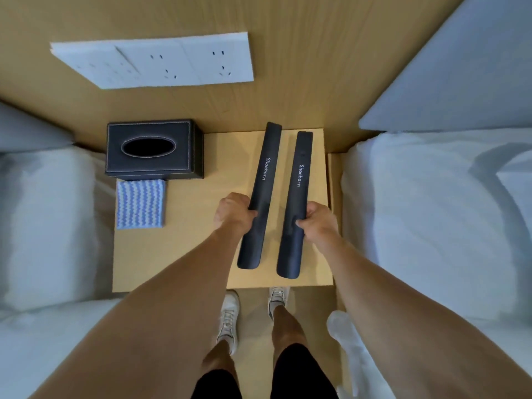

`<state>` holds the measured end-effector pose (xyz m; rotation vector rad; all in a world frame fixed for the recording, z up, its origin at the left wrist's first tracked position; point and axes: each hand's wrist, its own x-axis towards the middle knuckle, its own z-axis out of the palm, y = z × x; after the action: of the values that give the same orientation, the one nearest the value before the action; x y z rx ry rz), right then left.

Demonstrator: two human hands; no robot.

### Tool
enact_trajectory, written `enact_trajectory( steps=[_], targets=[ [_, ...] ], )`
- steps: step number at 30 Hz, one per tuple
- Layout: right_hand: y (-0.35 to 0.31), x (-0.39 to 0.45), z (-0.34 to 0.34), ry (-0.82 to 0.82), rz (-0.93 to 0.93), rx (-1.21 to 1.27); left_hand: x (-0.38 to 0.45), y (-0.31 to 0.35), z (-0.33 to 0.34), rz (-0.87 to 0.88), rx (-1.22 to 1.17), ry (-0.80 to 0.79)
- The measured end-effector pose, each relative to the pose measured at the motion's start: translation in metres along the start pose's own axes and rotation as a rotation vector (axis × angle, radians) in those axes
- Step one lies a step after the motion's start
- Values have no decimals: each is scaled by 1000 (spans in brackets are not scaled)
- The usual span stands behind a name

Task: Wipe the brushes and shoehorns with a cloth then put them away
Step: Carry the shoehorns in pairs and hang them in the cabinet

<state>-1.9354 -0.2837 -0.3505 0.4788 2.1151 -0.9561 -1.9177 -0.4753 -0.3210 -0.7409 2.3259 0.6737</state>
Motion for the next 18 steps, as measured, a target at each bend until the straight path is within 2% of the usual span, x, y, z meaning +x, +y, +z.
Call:
enact_trajectory(
  steps=[5, 12, 18],
  targets=[
    [9, -47, -47, 158, -68, 195, -33, 37, -24, 163, -106, -19],
    [1, -136, -115, 482, -173, 311, -93, 113, -64, 595, -76, -28],
    [-21, -253, -183, 764, -210, 456, -173, 183, -111, 992, -127, -54]
  ],
)
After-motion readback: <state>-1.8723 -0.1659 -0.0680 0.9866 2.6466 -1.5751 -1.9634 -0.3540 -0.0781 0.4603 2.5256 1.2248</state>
